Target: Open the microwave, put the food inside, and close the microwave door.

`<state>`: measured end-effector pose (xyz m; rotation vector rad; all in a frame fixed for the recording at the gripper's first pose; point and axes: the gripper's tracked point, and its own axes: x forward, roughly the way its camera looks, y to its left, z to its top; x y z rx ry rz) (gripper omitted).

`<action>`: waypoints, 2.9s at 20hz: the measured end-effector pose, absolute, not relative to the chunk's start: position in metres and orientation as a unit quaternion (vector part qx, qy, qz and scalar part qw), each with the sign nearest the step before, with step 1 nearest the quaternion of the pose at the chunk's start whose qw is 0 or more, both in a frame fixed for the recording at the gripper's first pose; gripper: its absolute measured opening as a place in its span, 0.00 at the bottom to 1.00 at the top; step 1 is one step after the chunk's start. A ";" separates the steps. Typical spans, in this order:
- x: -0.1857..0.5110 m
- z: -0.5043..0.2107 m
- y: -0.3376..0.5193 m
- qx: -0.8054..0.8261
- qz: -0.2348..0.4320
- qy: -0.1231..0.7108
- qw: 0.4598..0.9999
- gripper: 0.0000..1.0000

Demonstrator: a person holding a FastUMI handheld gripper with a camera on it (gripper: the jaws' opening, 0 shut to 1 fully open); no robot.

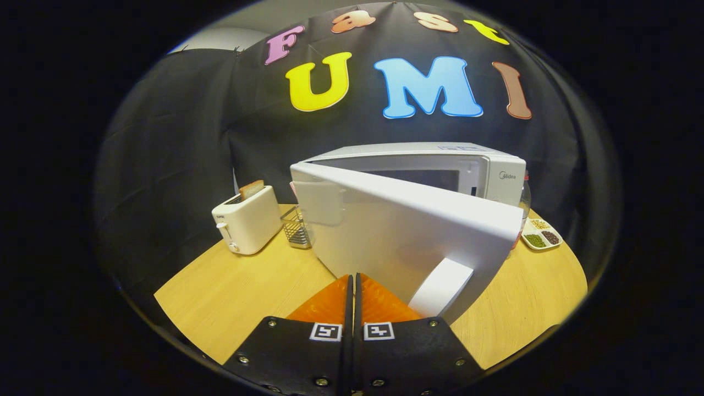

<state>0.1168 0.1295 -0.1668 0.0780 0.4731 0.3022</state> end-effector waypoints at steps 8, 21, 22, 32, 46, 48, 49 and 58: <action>0.168 -0.172 0.085 0.053 0.119 0.228 0.965 0.01; 0.246 -0.180 0.057 0.085 0.101 0.225 0.965 0.01; 0.252 -0.180 0.053 0.089 0.096 0.222 0.966 0.00; 0.270 -0.189 0.051 0.088 0.085 0.223 0.967 0.01; 0.179 -0.090 0.054 0.039 0.065 0.138 0.988 0.01; 0.157 -0.078 0.054 0.038 0.058 0.127 0.989 0.01; 0.146 -0.073 0.053 0.038 0.054 0.124 0.990 0.01; 0.054 -0.032 0.045 0.028 0.018 0.073 0.997 0.01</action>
